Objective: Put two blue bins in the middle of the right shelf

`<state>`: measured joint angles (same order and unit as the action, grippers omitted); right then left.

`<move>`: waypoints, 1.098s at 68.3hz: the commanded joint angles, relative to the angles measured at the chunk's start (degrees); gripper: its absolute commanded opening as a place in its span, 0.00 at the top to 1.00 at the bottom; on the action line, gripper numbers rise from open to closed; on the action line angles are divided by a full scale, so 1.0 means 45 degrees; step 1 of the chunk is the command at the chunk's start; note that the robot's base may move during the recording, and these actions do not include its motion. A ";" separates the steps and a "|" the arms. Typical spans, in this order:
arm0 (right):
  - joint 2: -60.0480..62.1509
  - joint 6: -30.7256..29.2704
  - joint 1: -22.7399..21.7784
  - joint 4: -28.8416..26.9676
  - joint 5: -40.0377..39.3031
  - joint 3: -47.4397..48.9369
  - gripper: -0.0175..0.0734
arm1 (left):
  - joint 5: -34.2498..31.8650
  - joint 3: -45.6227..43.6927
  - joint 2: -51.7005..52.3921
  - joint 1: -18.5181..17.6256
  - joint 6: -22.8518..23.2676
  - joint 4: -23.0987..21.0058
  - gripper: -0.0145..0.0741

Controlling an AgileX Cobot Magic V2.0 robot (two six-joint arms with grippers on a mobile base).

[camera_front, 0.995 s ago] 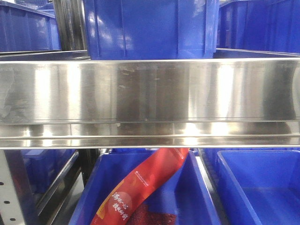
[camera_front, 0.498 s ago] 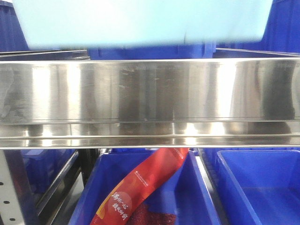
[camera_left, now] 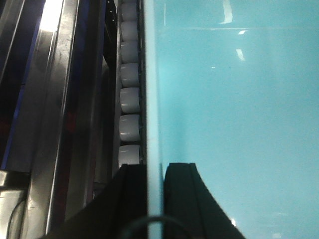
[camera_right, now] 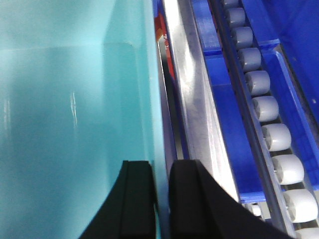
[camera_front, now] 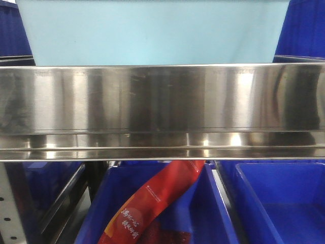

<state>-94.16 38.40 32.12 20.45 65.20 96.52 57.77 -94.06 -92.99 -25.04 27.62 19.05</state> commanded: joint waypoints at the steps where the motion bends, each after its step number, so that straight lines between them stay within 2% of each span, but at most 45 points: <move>1: -0.0002 0.0025 0.0077 -0.0076 -0.0540 0.0133 0.82 | -0.1281 -0.0239 0.0202 -0.0201 0.0003 -0.0729 0.70; 7: -0.0002 0.0025 0.0077 -0.0044 -0.0508 0.0133 0.66 | -0.1252 -0.0239 0.0202 -0.0201 0.0003 -0.0645 0.50; 13: -0.0002 0.0025 0.0077 0.0151 -0.0388 0.0133 0.56 | -0.1252 -0.0239 0.0202 -0.0201 0.0003 -0.0485 0.37; 24: 0.0024 0.0025 0.0077 0.0848 0.0141 0.0133 0.47 | -0.1252 -0.0239 0.0202 -0.0201 0.0003 -0.0241 0.35; 35: 0.0296 0.0017 0.0103 0.0906 0.0256 0.0155 0.47 | -0.1077 -0.0547 0.0202 -0.0201 0.0003 -0.0182 0.35; 45: 0.1119 -0.0124 0.0101 0.0906 -0.0096 0.0155 0.47 | -0.0210 -0.1708 0.0202 -0.0201 0.0003 -0.0162 0.41; 51: 0.1586 -0.0874 0.0101 0.0906 -0.0412 0.0155 0.49 | 0.0245 -0.2273 0.0202 -0.0201 -0.0315 -0.0162 0.52; 57: 0.1824 -0.1480 0.0101 0.0906 -0.0575 0.0155 0.61 | 0.0359 -0.2592 0.0202 -0.0201 -0.0793 -0.0230 0.67; 65: 0.2040 -0.1914 0.0101 0.0906 -0.0690 0.0155 0.92 | 0.0466 -0.2655 0.0262 -0.0201 -0.1586 -0.0837 0.96; 67: 0.2099 -0.1914 0.0101 0.0879 -0.0740 0.0155 0.99 | 0.0562 -0.2655 0.0297 -0.0201 -0.1694 -0.0902 0.96; 75: 0.2446 -0.1914 0.0101 0.0854 -0.1230 0.0155 0.99 | 0.0819 -0.2655 0.0555 -0.0201 -0.1775 -0.1052 0.96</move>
<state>-84.83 30.49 32.55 23.72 61.87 96.89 61.26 -105.48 -92.12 -25.62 20.42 14.98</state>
